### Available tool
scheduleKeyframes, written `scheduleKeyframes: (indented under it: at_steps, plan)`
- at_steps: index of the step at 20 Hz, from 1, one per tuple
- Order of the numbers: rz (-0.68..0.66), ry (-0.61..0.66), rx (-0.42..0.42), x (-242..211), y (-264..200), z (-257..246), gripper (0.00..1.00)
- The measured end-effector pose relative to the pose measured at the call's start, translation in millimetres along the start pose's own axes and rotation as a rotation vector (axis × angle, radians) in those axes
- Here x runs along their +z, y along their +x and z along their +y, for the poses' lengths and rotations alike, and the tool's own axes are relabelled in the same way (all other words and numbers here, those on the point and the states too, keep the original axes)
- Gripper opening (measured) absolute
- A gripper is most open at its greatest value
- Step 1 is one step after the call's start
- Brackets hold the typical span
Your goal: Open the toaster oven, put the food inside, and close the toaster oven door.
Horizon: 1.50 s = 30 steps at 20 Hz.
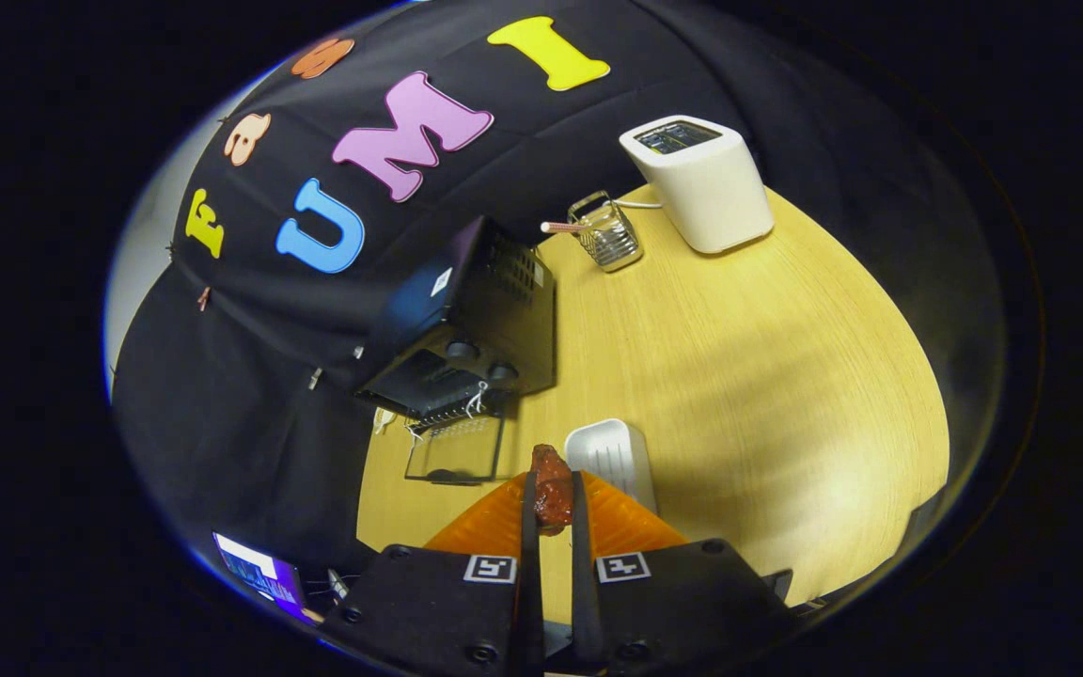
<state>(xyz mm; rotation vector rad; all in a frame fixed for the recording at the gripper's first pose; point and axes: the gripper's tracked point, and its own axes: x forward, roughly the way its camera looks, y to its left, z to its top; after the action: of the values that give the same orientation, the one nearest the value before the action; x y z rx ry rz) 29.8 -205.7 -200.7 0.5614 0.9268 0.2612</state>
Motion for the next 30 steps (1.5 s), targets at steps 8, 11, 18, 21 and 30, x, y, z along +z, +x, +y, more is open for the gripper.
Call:
scheduleKeyframes:
  at_steps: [8,11,18,21,30]
  plan:
    - [-0.058,0.165,0.113,-45,8,116,0.16]
    - [-0.083,0.165,0.123,-67,22,149,0.16]
    - [-0.198,0.271,0.186,-78,60,219,0.16]
    - [-0.202,0.308,0.175,-80,78,229,0.16]
    - [-0.269,0.432,0.173,-67,147,221,0.16]
